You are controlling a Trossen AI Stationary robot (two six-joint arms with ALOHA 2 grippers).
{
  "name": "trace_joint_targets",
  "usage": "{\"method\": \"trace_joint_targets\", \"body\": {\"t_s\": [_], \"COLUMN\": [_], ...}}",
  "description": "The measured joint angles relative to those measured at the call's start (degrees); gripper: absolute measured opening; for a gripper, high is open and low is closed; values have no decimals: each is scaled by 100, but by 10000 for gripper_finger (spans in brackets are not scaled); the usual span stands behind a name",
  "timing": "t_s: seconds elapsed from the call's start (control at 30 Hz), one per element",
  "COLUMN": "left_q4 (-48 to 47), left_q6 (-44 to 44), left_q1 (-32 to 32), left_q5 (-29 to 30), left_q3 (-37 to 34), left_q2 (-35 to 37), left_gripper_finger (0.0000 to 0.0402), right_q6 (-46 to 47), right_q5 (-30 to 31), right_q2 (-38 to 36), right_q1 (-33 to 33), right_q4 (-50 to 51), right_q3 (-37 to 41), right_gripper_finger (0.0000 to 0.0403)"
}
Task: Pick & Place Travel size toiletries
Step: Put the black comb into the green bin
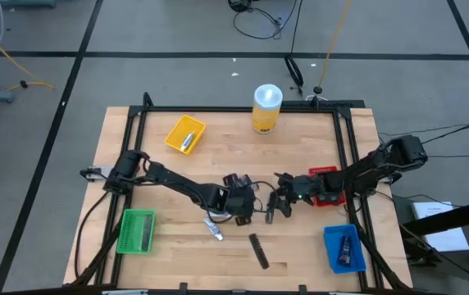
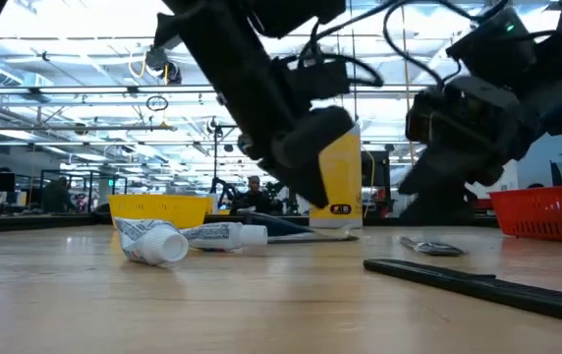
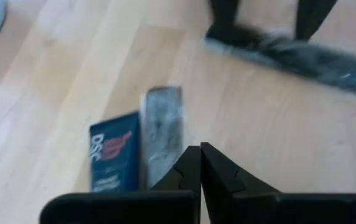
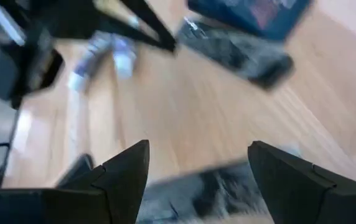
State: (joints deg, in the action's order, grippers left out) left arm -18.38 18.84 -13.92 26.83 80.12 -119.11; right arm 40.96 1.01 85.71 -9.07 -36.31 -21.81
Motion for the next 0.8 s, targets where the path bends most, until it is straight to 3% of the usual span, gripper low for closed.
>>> {"method": "trace_joint_targets", "body": {"t_s": [0.1,0.27,0.4,0.63,0.8], "left_q4": [603,2359,3350,3556,3053], "left_q6": [-309,-947,-973,-456,-255], "left_q1": [-107,-196,-145,156,316], "left_q5": [-324,-1697,-2043,-2116,-2788], "left_q3": [0,7,6,9,24], "left_q2": [-57,-428,-838,-1225,-1189], "left_gripper_finger": [6,4,5,4,2], "right_q6": [-271,-422,-529,-579,-569], "right_q5": [20,38,42,28,-283], "right_q2": [-84,-179,-177,-179,-179], "right_q1": [-50,8,9,9,11], "right_q4": [-142,-125,-20,20,251], "right_q3": [1,-4,-5,-4,-4], "right_gripper_finger": [265,265,265,265,265]}}
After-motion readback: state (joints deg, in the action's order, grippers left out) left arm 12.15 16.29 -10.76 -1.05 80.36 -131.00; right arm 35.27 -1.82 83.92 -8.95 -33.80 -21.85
